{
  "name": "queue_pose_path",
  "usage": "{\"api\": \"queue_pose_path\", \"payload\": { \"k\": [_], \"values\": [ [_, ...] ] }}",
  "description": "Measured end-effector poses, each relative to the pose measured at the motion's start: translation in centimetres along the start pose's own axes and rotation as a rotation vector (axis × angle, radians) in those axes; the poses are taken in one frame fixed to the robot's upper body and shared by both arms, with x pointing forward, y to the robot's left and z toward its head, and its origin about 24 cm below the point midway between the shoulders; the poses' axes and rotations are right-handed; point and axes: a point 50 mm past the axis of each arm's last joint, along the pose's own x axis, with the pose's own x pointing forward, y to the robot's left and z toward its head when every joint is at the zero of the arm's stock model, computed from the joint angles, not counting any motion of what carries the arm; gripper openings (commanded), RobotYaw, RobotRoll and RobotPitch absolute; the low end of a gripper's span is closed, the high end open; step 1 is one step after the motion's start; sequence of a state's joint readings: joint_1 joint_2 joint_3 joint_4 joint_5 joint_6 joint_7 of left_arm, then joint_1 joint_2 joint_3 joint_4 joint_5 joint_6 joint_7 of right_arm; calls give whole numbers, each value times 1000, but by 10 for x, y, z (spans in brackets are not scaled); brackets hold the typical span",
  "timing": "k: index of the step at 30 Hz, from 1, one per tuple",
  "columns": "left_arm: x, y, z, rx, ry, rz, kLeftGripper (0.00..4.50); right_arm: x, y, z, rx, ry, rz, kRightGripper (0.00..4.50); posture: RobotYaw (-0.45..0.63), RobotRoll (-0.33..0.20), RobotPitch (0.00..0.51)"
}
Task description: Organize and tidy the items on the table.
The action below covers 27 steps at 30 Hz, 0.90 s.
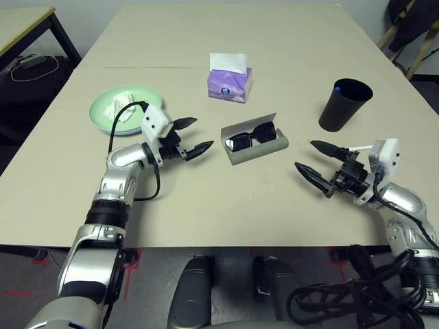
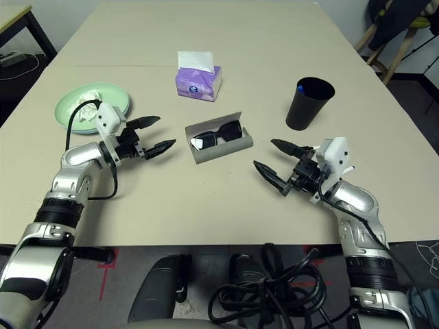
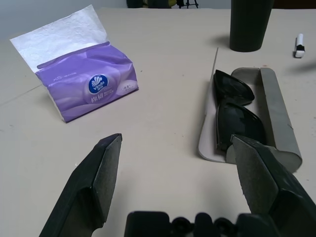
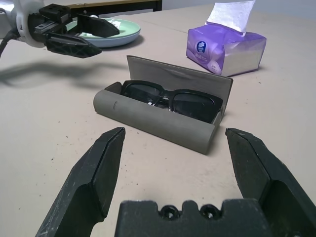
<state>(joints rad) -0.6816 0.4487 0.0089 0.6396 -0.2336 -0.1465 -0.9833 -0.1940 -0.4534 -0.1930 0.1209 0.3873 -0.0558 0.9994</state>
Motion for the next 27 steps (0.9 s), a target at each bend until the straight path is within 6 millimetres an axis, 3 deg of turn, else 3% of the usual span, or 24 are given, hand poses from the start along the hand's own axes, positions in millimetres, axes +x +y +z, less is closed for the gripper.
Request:
{"api": "queue_pose_path", "payload": {
  "k": [10,18,27],
  "values": [
    [9,-4,-11,-42,-2,-59,38,-4,7,5,4,-11,-29,4500,20,0,165],
    [34,2,-5,-32,8,26,38,-8,10,4,12,2,-53,4500,9,0,154],
    [64,-18,0,-30,-7,-70,38,-9,10,2,16,4,-72,4500,-19,0,146]
  ]
}}
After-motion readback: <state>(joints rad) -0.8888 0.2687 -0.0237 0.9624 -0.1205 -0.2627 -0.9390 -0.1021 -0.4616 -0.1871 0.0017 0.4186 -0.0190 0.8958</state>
